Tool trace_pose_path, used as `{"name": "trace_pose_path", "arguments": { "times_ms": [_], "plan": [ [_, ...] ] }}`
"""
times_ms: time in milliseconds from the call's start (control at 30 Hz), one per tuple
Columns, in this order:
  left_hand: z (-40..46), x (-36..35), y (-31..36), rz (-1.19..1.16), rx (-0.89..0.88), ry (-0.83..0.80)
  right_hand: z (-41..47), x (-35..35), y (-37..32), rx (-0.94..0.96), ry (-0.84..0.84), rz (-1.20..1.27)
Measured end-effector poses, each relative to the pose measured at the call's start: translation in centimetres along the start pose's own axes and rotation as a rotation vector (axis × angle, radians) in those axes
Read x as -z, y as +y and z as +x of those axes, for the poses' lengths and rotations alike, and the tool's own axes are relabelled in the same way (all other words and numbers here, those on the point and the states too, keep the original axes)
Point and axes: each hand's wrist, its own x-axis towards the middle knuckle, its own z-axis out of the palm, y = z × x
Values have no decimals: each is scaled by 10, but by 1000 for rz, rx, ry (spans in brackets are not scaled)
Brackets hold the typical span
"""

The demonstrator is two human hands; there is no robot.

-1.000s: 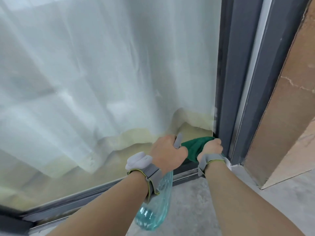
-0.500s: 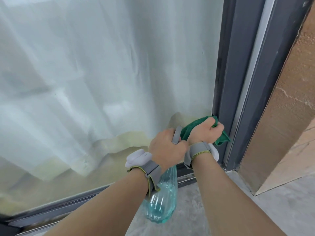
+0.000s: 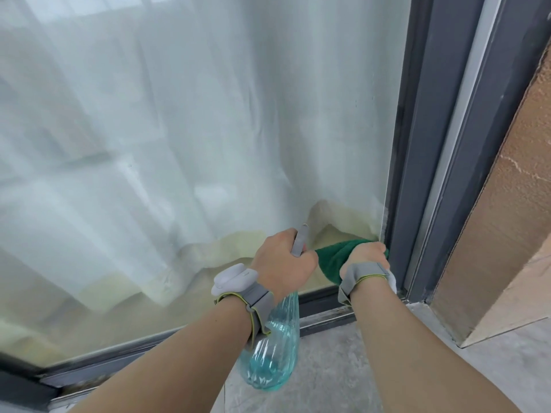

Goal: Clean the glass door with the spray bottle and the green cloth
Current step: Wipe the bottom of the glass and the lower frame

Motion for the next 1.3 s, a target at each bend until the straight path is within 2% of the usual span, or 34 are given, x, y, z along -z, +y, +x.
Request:
{"name": "trace_pose_path", "arguments": {
  "times_ms": [33,100,133,200,333,400,500,533,567,600,633,667,700,767,800,867,900,967,1033,1100,1200,1300],
  "plan": [
    [1,1,0,-9,3,0,-5,-4,-4,22,31,19],
    [3,2,1,-9,-4,14,-17,-14,-14,110,265,34],
    [3,1,3,-8,-9,27,-28,-18,-19,196,309,54],
    [4,-1,7,0,-21,55,-37,-27,-22,373,278,80],
    [6,-8,8,28,-59,52,-29,-27,-16,499,303,98],
    [7,-8,3,21,-56,52,-22,-26,-12,493,339,86],
    [3,-6,-2,-2,-29,54,-9,-9,-5,280,404,-101],
    [2,-3,-3,-3,-21,55,-3,-4,0,201,344,-147],
    [0,-2,-4,-6,-15,54,3,3,3,109,220,-117],
    [-1,0,-5,-2,-16,51,9,8,9,34,35,-197],
    [-4,3,-5,9,-17,49,7,9,13,-33,-55,-318],
    [-5,6,-4,22,-22,47,2,7,17,-40,-89,-514],
    [-5,10,-3,36,-26,46,-10,8,15,-61,-130,-609],
    [-4,16,0,40,-26,52,-30,5,6,41,-210,-711],
    [-2,18,3,37,-23,71,-41,-1,1,111,-263,-884],
    [2,22,9,12,-17,107,-60,-14,-10,187,-361,-1050],
    [4,22,12,-12,-22,115,-67,-19,-13,194,-383,-982],
    [7,24,15,-48,-44,129,-76,-25,-15,291,-407,-1019],
    [8,27,18,-63,-61,140,-79,-21,-26,370,-356,-1006],
    [10,28,20,-88,-81,145,-69,-17,-42,407,-426,-1170],
    [8,26,22,-105,-86,106,-37,-8,-55,377,-373,-1256],
    [5,23,13,-95,-77,70,-35,-3,-57,518,-313,-1203]
  ]
}}
